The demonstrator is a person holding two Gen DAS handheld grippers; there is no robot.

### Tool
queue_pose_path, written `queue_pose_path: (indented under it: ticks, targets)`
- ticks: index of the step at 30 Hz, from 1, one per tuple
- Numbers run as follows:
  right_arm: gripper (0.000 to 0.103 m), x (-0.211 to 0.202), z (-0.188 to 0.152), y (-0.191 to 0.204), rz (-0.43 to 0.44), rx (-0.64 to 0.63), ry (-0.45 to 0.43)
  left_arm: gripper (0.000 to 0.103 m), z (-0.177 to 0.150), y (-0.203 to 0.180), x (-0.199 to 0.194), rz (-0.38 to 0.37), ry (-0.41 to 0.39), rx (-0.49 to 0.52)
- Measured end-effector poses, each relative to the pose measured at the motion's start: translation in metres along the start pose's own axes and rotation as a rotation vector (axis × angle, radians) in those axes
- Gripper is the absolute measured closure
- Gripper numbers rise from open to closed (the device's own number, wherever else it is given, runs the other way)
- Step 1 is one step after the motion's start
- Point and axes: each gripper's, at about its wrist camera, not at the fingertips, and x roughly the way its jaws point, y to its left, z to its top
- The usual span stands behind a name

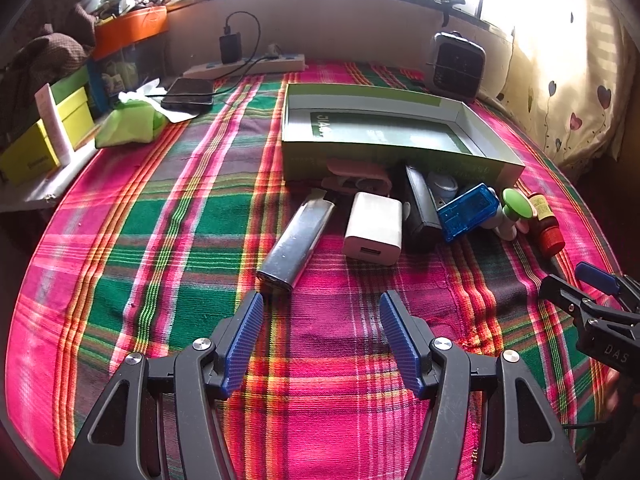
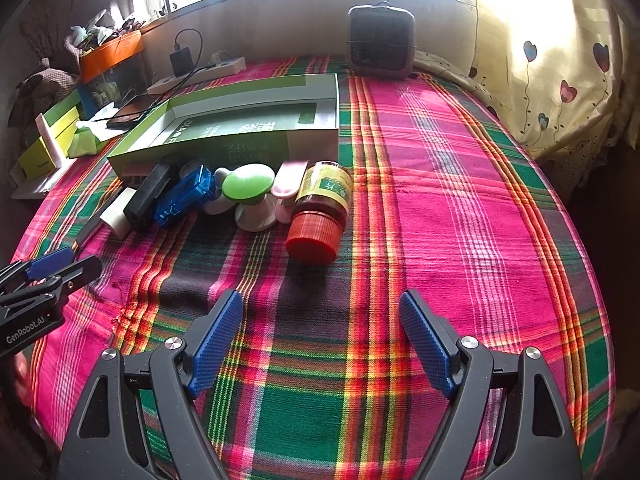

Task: Organize rigid objects
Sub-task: 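Grasp the orange-capped brown jar with the right tool while the left tool grasps the black lighter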

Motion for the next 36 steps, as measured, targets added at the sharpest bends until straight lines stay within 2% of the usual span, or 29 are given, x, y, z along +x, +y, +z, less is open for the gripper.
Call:
queue_pose_path:
  ticks: [11, 14, 27, 32, 36]
  targets:
    - [0.022, 0.015, 0.026, -0.012, -0.010, 0.012, 0.033, 0.042, 0.022, 0.019, 0.014, -0.016, 0.018, -0.011]
    - [0.022, 0.018, 0.030, -0.015, -0.023, 0.012, 0.037, 0.042, 0.026, 0.018, 0.022, 0.026, 0.028, 0.018]
    - [0.022, 0.034, 0.043, -0.019, -0.029, 0.009, 0.049, 0.042, 0.042, 0.021, 0.039, 0.031, 0.019, 0.047]
    - [0.029, 0.034, 0.044, -0.022, -0.043, 0.008, 0.038, 0.043, 0.042, 0.021, 0.039, 0.028, 0.011, 0.046]
    - [0.035, 0.033, 0.043, -0.024, -0.052, 0.017, 0.029, 0.048, 0.042, 0.023, 0.039, 0.032, 0.007, 0.033]
